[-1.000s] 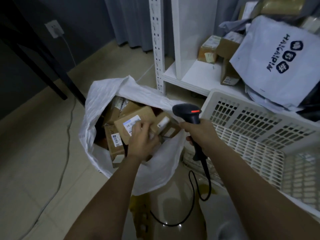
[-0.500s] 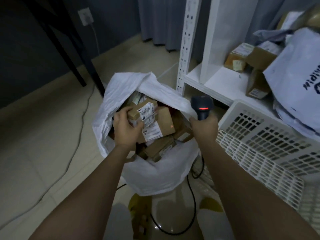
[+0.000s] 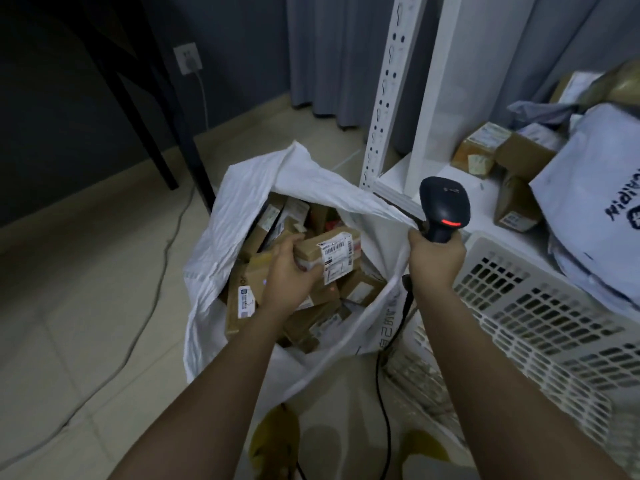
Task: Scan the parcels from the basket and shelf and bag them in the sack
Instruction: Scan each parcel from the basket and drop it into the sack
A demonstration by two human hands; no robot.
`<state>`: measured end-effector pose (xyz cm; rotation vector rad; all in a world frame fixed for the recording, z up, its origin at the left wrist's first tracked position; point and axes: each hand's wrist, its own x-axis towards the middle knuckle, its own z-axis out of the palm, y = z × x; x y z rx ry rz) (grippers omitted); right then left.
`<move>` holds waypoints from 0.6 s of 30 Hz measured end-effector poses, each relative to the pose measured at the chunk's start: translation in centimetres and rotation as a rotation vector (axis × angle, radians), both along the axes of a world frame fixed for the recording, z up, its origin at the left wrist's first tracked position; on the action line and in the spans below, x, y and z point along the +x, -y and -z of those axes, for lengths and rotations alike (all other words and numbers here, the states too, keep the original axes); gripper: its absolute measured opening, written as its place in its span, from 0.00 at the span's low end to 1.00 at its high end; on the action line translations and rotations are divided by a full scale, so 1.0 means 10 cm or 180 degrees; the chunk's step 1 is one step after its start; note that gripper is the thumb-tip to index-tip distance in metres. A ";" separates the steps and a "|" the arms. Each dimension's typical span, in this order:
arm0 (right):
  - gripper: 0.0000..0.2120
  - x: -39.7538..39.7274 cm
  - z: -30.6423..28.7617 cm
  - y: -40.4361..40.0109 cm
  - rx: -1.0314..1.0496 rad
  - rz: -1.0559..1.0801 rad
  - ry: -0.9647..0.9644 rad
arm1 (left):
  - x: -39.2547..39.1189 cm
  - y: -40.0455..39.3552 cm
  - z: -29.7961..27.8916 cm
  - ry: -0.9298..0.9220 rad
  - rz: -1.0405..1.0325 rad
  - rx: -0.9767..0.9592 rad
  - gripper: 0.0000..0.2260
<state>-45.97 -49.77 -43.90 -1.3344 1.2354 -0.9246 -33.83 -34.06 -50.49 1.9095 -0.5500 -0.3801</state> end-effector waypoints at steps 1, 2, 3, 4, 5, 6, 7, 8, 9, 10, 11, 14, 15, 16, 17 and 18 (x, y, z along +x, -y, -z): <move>0.07 0.01 0.00 0.00 0.0026 0.0010 0.0033 | 0.00 0.08 0.00 -0.0111 -0.0107 -0.0066 0.22; 0.07 0.02 0.01 0.00 0.0033 0.0012 0.0036 | 0.00 0.16 0.01 -0.0222 -0.0288 -0.0091 0.21; 0.07 0.03 0.02 0.00 0.0034 0.0019 0.0040 | 0.00 0.24 0.02 -0.0265 -0.0512 -0.0070 0.20; 0.07 0.04 0.04 0.00 0.0043 0.0040 0.0048 | 0.01 0.33 0.04 -0.0305 -0.0770 -0.0043 0.18; 0.07 0.04 0.06 0.00 0.0055 0.0062 0.0069 | 0.01 0.42 0.05 -0.0346 -0.1028 -0.0066 0.17; 0.07 0.03 0.08 0.00 0.0067 0.0080 0.0095 | 0.04 0.51 0.08 -0.0438 -0.1242 -0.0136 0.15; 0.07 0.03 0.09 0.00 0.0080 0.0093 0.0111 | 0.05 0.60 0.09 -0.0567 -0.1345 -0.0198 0.12; 0.07 0.02 0.10 0.01 0.0093 0.0099 0.0116 | 0.09 0.68 0.13 -0.0684 -0.1285 -0.0185 0.08; 0.08 0.01 0.11 0.01 0.0113 0.0094 0.0105 | 0.11 0.75 0.16 -0.0782 -0.1016 0.0057 0.06; 0.08 0.00 0.12 0.02 0.0126 0.0080 0.0097 | 0.14 0.81 0.23 -0.0864 -0.0614 0.0403 0.10; 0.08 -0.01 0.12 0.03 0.0126 0.0047 0.0073 | 0.12 0.85 0.25 -0.0847 -0.0154 0.0843 0.16; 0.06 -0.10 0.10 0.08 0.0118 -0.0076 -0.0074 | 0.02 0.87 0.11 -0.0425 0.0456 0.1175 0.21; 0.07 -0.14 0.09 0.10 0.0124 -0.0109 -0.0133 | -0.02 0.84 0.02 -0.0274 0.0467 0.1086 0.20; 0.07 -0.18 0.08 0.11 0.0153 -0.0131 -0.0170 | -0.04 0.82 -0.02 -0.0135 0.0481 0.0996 0.19; 0.07 -0.24 0.07 0.12 0.0211 -0.0143 -0.0162 | -0.08 0.78 -0.09 -0.0093 0.0497 0.0935 0.18; 0.06 -0.30 0.03 0.11 0.0272 -0.0155 -0.0143 | -0.12 0.74 -0.15 -0.0126 0.0492 0.0909 0.17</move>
